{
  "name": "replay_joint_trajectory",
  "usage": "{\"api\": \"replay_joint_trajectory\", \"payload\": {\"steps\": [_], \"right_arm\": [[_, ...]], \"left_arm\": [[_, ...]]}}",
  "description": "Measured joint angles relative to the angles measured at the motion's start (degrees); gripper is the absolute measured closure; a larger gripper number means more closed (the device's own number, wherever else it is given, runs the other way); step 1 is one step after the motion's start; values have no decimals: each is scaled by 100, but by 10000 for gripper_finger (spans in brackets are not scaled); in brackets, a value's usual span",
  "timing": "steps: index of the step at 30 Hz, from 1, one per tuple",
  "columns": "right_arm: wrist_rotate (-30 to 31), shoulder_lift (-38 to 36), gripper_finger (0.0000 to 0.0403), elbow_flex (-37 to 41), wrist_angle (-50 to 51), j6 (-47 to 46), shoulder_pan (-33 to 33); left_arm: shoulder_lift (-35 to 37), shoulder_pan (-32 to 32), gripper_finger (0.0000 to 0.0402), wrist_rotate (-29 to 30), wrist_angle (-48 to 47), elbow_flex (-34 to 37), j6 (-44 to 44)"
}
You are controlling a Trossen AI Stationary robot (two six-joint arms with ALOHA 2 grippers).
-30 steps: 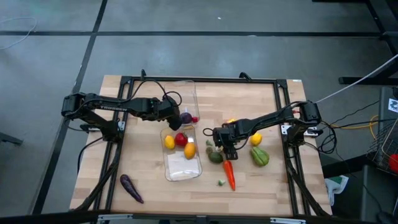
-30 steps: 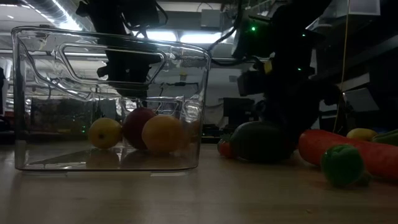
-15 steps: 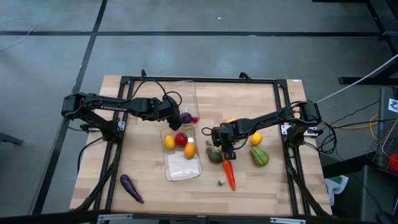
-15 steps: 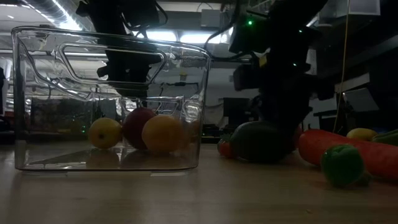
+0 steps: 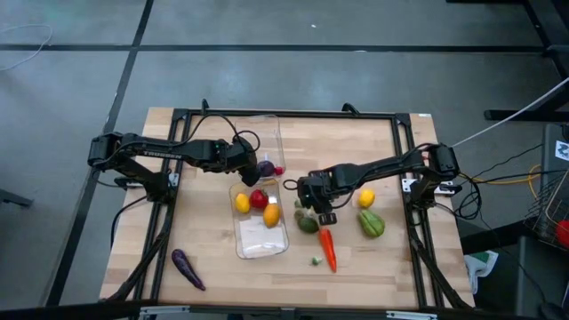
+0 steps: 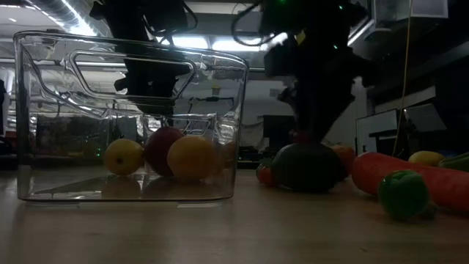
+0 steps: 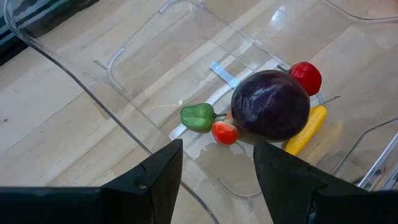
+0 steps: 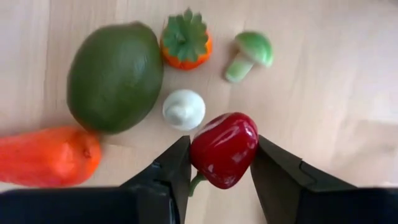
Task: Sort produce into baskets
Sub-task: Put the red bell pepper into the top transparent bin
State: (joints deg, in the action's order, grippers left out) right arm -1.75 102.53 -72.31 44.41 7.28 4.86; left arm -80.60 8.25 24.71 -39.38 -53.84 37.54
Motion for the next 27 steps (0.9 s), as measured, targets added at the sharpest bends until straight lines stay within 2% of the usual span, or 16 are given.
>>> {"api": "replay_joint_trajectory", "payload": {"steps": [6,14,21,27], "right_arm": [[380,-1,255,-512,95,493,-2],[1577,-3,255,-987,-682,1367,-66],[1433,-3,255,-971,-2121,1566,-529],[859,-3,255,-965,-2540,1498,-885]], "left_arm": [[0,-2,208,0,0,0,-20],[0,-1,208,-1,0,0,-17],[0,0,208,0,-2,0,-17],[0,-2,208,0,-2,0,-15]]}}
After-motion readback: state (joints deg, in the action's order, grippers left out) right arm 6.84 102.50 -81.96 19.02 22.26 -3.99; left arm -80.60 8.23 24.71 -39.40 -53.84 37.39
